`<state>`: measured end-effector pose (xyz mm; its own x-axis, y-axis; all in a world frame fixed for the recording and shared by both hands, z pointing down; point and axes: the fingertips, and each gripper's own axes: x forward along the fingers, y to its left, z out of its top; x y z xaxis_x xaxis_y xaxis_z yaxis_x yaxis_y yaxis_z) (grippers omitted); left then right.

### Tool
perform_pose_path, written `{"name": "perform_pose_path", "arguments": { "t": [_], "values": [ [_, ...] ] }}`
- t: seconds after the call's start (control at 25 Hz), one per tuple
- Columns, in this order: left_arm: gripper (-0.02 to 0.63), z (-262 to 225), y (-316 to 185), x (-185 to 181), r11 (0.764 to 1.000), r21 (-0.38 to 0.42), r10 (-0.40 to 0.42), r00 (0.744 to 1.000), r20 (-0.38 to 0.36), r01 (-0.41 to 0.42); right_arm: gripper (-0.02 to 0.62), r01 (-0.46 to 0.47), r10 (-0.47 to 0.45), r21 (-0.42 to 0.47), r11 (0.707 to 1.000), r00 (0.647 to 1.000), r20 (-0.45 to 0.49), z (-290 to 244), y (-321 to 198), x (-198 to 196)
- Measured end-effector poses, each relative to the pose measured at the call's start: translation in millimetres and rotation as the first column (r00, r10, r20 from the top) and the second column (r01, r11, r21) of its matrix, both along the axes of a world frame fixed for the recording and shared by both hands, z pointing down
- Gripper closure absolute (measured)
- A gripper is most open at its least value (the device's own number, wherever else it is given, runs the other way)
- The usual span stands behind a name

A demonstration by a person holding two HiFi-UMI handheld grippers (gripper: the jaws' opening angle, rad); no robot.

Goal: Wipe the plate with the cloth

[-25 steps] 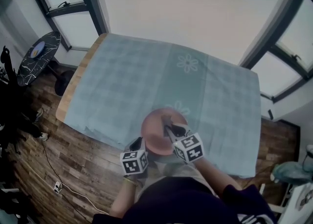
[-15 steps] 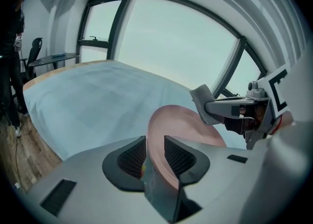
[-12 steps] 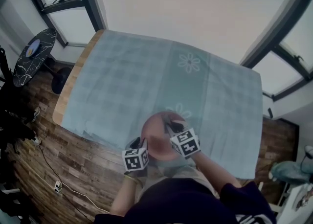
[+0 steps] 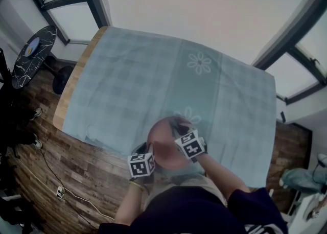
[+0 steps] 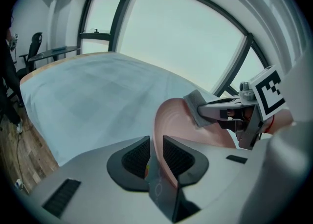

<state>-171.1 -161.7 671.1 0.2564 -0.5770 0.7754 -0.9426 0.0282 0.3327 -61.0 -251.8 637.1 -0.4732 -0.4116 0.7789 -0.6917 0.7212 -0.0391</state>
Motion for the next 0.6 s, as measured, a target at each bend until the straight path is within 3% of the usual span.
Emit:
{"name": "perform_pose_path", "arguments": {
  "t": [0.32,0.6],
  "values": [
    [0.559,1.9,-3.4,-1.1,1.000,0.001,0.017,1.000,0.024,-0.017,0.561,-0.010,0.008,-0.022,1.000,0.998,-0.059,20.1,-8.6,3.5],
    [0.561,2.5,-3.4,-1.0,1.000,0.004,0.017,1.000,0.017,-0.017,0.561,-0.007,0.004,-0.033,0.999,0.996,-0.092,30.3,-11.2,5.0]
  ]
}}
